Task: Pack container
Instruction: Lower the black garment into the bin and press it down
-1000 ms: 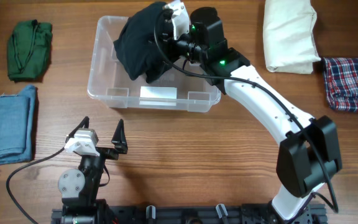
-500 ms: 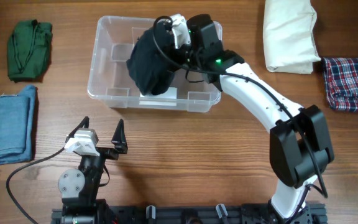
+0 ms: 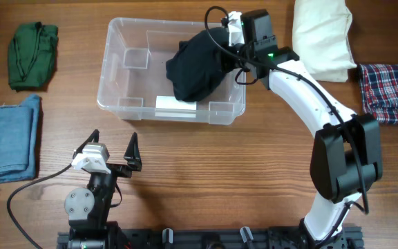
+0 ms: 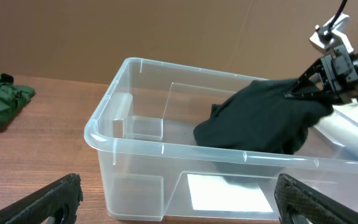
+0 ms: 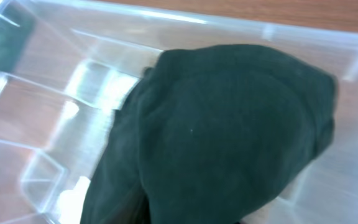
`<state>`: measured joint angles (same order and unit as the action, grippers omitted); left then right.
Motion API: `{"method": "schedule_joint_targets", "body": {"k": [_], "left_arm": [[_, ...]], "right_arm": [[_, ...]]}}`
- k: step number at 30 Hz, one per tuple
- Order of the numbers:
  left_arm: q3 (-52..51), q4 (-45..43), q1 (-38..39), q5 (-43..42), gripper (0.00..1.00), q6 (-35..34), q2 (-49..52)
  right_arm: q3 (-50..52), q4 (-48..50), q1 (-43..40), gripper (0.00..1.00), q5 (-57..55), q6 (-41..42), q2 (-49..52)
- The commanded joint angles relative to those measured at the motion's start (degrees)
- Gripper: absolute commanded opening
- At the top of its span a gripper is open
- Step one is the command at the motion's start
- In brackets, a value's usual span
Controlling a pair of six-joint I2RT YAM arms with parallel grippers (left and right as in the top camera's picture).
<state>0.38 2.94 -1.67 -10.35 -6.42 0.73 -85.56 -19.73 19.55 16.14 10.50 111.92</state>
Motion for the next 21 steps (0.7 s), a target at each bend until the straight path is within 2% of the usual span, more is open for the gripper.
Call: {"method": "schedule_joint_targets", "body": {"k": [1,2,7,15,21], "left_arm": [[-0.04,0.52,-0.33,0.11,1.00,-0.46,-0.42],[-0.04,0.52,-0.33,0.13,1.00,-0.46,-0.42],[-0.04,0.50,-0.33,0.13,1.00,-0.46,-0.42],[-0.04,0.52,-0.33,0.13,1.00,-0.46,-0.42],[-0.04,0.52,-0.33,0.11,1.00,-0.46,-0.42]], "right_arm": [[-1.81,-0.87,0.09,0.58,-6.29,-1.77,-0.31],[-1.81,-1.07,0.09,0.65,-6.21,-2.12,-0.31],[-1.81,-1.57,0.09,0.78,-6.54,-5.01,-0.37],[-1.90,-1.09,0.15,0.80,-8.83,-9.42,-0.50],[-2.49,-1.11,2.01,0.81,-13.60,-16.22,-3.50]]}}
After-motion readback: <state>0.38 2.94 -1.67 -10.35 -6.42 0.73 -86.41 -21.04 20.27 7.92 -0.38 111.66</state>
